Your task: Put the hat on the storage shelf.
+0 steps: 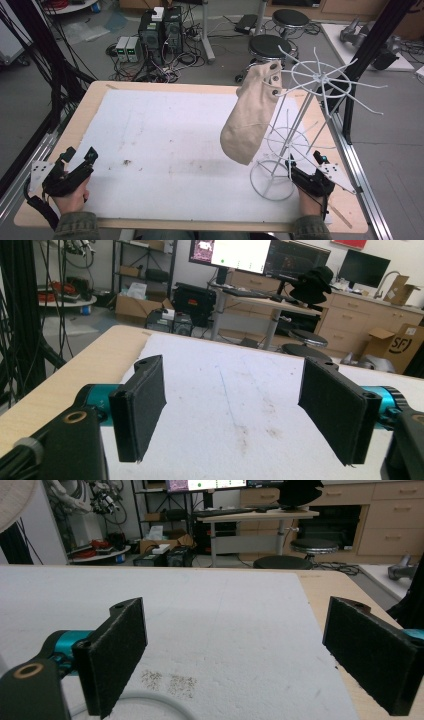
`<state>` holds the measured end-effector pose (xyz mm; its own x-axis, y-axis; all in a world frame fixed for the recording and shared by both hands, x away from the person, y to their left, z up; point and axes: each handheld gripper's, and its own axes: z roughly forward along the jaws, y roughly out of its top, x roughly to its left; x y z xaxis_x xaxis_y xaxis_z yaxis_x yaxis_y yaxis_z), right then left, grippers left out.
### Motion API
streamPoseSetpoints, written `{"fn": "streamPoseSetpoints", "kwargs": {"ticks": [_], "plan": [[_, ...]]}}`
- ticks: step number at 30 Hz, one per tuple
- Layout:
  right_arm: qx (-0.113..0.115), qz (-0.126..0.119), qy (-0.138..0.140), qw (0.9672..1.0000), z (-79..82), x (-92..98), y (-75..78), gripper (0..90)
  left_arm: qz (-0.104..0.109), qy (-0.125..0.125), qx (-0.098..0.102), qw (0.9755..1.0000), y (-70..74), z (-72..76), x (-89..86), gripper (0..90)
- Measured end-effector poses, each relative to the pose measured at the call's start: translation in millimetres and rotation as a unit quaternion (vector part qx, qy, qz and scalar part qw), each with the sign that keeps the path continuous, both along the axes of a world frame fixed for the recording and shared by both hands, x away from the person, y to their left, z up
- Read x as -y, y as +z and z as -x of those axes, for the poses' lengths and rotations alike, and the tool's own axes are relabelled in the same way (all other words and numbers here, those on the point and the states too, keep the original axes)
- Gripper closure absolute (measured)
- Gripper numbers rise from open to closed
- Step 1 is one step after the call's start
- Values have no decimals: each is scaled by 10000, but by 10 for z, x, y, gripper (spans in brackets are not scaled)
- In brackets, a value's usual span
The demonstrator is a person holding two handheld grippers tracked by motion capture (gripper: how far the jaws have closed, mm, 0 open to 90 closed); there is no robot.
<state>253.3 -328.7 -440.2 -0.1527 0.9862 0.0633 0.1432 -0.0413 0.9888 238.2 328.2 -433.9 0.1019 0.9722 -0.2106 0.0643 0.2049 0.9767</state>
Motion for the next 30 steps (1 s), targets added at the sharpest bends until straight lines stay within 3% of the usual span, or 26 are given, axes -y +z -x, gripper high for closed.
{"fn": "streamPoseSetpoints", "kwargs": {"ticks": [20, 30], "plan": [[-4, 65, -10, 10000, 5, -2, 1, 95, 144, -153, -31, 9998, -28, 20, 42, 270], [-37, 46, 3, 10000, 5, -6, -1, 95, -68, -319, -156, 9993, -52, 1, 136, 269]]}}
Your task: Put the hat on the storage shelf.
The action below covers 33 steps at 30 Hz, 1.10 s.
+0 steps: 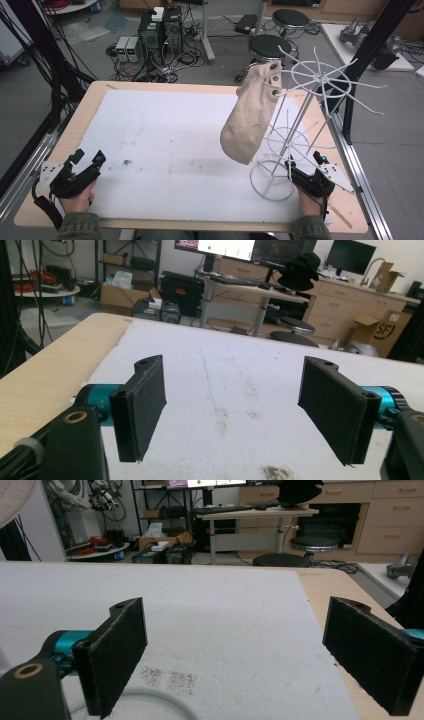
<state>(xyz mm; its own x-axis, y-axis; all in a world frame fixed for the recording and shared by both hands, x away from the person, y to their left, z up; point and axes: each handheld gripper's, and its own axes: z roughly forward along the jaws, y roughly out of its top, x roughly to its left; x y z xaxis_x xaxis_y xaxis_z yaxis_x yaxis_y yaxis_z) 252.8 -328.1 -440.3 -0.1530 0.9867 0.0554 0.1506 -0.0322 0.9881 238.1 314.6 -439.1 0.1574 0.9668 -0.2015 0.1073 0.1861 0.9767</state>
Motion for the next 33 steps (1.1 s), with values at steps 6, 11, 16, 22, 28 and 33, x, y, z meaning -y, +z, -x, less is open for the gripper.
{"fn": "streamPoseSetpoints", "kwargs": {"ticks": [6, 11, 16, 22, 28, 33], "plan": [[-26, -16, -6, 10000, -5, 0, -3, 95, -19, -34, -48, 10000, -13, -22, 6, 269], [-53, -7, -10, 10000, -6, 4, -7, 95, -52, -72, -93, 9999, -23, -45, 14, 269], [-61, 2, -2, 10000, -16, 9, -13, 95, -97, -110, -141, 9998, -36, -70, 27, 269], [-71, -30, -15, 10000, -6, 9, -9, 95, -131, -135, -144, 9997, -31, -69, 46, 269], [-48, -48, -42, 10000, 10, 19, -2, 95, -143, -152, -120, 9997, -20, -54, 59, 269], [-47, -44, -34, 10000, 8, 16, -4, 95, -141, -150, -141, 9997, -23, -61, 52, 269]]}}
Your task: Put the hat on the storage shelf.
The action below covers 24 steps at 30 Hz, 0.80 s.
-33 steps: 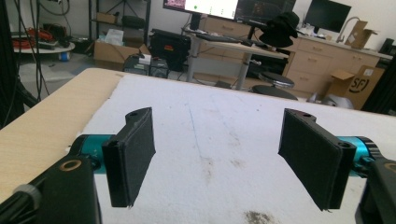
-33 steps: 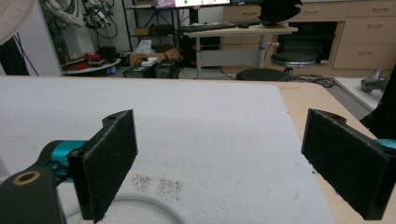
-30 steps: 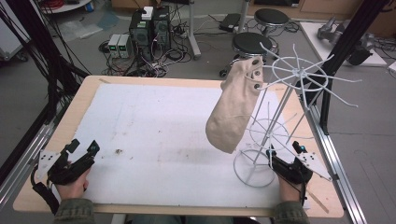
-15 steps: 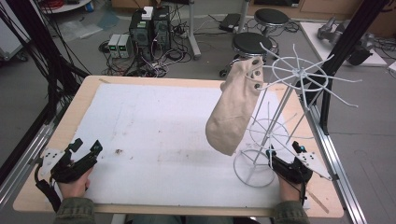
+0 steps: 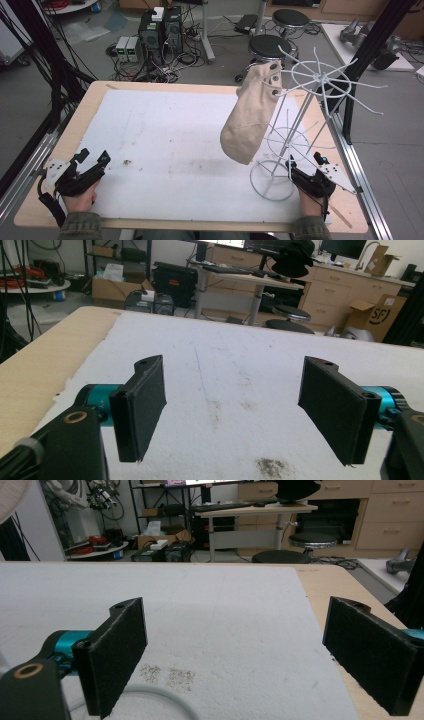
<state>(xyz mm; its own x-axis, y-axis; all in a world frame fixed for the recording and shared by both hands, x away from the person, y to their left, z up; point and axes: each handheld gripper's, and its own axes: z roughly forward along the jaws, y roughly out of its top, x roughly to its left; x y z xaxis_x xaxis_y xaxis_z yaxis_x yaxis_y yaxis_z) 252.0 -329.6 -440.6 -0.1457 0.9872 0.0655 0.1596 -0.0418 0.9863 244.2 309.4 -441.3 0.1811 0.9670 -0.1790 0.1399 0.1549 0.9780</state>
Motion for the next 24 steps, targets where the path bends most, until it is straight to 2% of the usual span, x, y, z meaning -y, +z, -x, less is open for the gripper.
{"fn": "streamPoseSetpoints", "kwargs": {"ticks": [24], "plan": [[-20, 1, 8, 10000, -9, 4, -7, 95, -21, -82, -42, 10000, -10, -24, 32, 269]]}}
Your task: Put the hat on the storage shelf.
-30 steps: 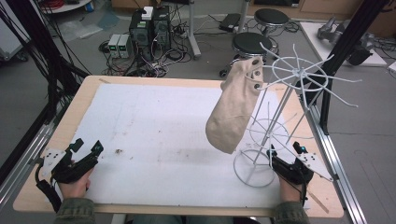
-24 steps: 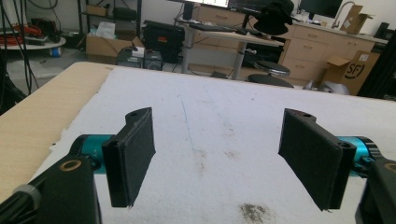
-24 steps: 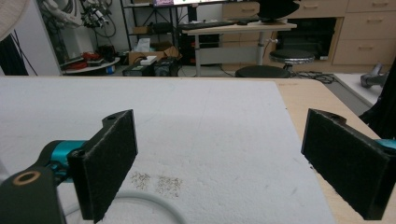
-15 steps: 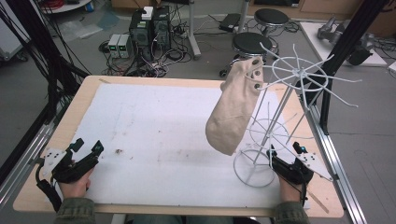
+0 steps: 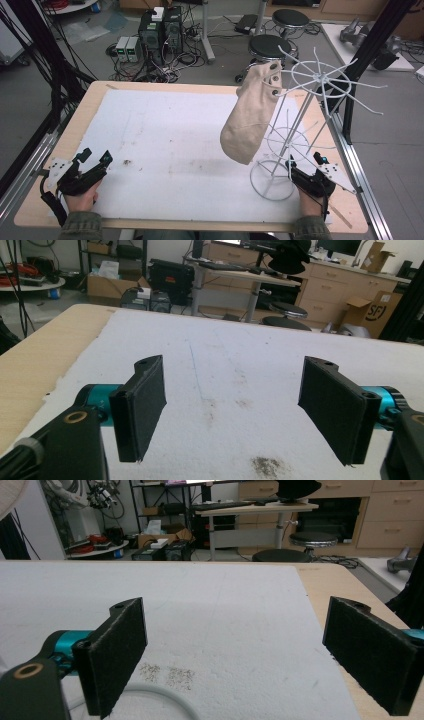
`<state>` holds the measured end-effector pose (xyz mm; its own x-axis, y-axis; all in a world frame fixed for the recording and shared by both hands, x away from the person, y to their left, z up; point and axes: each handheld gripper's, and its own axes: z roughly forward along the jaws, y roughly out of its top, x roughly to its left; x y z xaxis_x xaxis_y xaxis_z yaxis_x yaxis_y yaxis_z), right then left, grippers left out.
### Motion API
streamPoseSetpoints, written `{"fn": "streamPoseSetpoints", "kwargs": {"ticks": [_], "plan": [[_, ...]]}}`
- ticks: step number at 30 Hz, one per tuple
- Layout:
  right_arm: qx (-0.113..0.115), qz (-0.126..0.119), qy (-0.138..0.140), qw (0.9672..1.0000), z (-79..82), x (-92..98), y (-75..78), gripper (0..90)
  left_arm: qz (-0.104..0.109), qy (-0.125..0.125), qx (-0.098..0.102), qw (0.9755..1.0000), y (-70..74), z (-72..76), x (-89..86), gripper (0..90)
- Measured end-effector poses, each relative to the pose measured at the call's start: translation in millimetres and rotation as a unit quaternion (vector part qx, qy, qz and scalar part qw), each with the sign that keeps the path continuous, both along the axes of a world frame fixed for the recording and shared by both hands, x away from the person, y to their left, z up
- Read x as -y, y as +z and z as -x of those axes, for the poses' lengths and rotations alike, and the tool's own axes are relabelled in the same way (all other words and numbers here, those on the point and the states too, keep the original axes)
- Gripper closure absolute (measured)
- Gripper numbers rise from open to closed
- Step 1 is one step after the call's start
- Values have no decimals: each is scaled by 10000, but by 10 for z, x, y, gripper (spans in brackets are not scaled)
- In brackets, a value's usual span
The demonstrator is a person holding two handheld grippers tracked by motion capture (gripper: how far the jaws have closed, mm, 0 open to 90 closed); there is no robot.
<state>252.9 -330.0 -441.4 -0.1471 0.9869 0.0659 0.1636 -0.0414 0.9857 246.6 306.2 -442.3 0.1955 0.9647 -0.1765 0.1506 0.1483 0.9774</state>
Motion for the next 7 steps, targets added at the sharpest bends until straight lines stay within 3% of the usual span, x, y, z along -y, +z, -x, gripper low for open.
{"fn": "streamPoseSetpoints", "kwargs": {"ticks": [7], "plan": [[-5, 0, -1, 10000, 1, -1, 1, 95, -32, 18, -25, 10000, -5, -5, -1, 267]]}}
